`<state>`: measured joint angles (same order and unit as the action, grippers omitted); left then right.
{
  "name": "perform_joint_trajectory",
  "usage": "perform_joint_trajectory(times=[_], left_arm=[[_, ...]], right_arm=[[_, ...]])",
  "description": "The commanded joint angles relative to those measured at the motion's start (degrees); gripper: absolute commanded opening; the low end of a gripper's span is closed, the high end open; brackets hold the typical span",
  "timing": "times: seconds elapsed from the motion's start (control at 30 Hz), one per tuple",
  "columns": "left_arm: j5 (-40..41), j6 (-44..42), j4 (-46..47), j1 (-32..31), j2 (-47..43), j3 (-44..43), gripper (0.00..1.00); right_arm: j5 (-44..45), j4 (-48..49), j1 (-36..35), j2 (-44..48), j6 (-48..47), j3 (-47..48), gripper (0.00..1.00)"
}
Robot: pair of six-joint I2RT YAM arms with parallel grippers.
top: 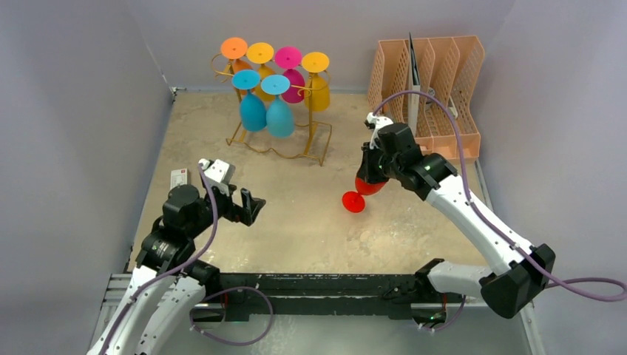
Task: Take the wine glass off the wine glass rack
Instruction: Place the wine glass at the center of the board.
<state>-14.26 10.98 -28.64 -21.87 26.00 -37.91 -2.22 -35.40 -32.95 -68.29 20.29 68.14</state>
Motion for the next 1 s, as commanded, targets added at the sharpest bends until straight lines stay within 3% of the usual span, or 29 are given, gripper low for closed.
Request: perform_joint_trajectory(times=[0.0, 0.27, 0.57, 0.97], left_arm=[[10.4, 1.5, -4.8, 0.2, 2.3, -3.8, 1.0], [17.3, 2.2, -6.3, 0.2, 0.5, -4.3, 1.0], [20.4, 2.2, -7.9, 0.2, 1.5, -5.4, 1.0], [21.3, 2.2, -9.0, 0.2, 2.8, -6.2, 1.0]], right_arm=[[11.3, 1.5, 0.0, -2.7, -1.3, 2.4, 0.0], [20.3, 8.8, 0.0, -10.7, -1.2, 4.8, 0.0], [22.5, 15.9, 0.0, -17.4, -5.2, 7.1, 0.0], [26.9, 16.1, 2.1, -32.2, -5.1, 20.6, 0.0]])
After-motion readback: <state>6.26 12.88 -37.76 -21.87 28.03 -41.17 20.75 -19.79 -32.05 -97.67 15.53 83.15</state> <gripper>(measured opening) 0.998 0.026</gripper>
